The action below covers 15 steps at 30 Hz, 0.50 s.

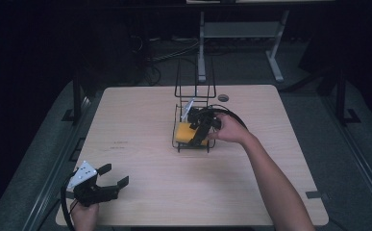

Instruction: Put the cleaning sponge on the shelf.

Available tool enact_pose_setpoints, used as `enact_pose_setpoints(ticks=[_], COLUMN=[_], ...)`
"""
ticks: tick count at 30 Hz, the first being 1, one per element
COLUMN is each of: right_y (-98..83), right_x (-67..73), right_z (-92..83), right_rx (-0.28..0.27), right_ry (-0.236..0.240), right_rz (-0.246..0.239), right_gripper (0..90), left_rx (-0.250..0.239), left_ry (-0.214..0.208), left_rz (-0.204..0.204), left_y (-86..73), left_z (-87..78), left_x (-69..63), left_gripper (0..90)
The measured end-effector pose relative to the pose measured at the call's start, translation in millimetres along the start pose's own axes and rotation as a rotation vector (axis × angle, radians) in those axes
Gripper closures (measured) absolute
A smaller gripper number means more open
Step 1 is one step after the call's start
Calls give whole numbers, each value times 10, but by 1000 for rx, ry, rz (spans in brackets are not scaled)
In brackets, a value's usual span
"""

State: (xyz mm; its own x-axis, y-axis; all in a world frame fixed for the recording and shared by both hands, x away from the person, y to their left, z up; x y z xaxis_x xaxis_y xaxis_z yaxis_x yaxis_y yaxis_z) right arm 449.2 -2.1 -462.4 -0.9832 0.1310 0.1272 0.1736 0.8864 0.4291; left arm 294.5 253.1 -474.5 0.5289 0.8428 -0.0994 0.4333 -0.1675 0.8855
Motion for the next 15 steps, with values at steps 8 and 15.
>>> enact_pose_setpoints(ticks=[8, 15], right_y=[5, -13], right_x=[91, 190], right_z=[3, 63], right_rx=[9, 13], right_ry=[-14, -13], right_rz=[-32, -50], right_gripper=[172, 172], left_rx=[2, 1], left_ry=[-1, -2], left_rz=[2, 1], left_y=[-1, 0], left_z=[2, 0], left_x=[2, -2], left_gripper=[128, 128])
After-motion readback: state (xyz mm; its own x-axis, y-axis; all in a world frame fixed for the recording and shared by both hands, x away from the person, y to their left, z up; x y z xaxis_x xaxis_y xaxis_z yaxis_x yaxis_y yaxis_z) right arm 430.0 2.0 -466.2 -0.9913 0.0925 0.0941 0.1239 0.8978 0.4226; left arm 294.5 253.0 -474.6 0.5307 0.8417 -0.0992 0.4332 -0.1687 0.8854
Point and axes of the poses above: each handheld gripper's, and its own axes: z roughly forward along the jaws, y roughly out of its top, x roughly to its left, the point moved 9 cm from there along z, roughly forward along the jaws, and after that the axes turned 3 degrees about y, right-handed, at the moved point
